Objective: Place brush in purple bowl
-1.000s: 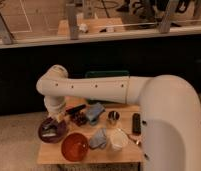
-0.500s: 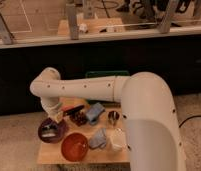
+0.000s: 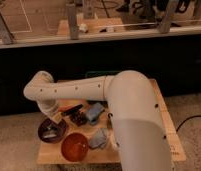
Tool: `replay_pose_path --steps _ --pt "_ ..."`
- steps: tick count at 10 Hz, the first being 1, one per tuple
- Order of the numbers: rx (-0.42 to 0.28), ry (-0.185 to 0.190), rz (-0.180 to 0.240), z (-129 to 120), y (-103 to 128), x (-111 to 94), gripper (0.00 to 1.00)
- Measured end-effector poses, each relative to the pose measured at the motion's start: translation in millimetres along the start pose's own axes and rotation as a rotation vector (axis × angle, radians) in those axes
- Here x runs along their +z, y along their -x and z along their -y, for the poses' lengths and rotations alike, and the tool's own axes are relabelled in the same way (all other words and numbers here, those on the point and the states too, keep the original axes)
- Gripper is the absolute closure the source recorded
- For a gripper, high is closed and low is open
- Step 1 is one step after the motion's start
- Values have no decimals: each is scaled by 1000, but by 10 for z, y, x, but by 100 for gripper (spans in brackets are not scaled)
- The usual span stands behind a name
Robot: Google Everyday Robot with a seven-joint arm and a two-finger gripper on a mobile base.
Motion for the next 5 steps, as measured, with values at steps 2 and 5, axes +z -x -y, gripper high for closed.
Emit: replay_pose_path --steps 2,5 --pt "13 25 -13 -14 -34 79 100" --pt "29 44 -31 -3 -30 122 100"
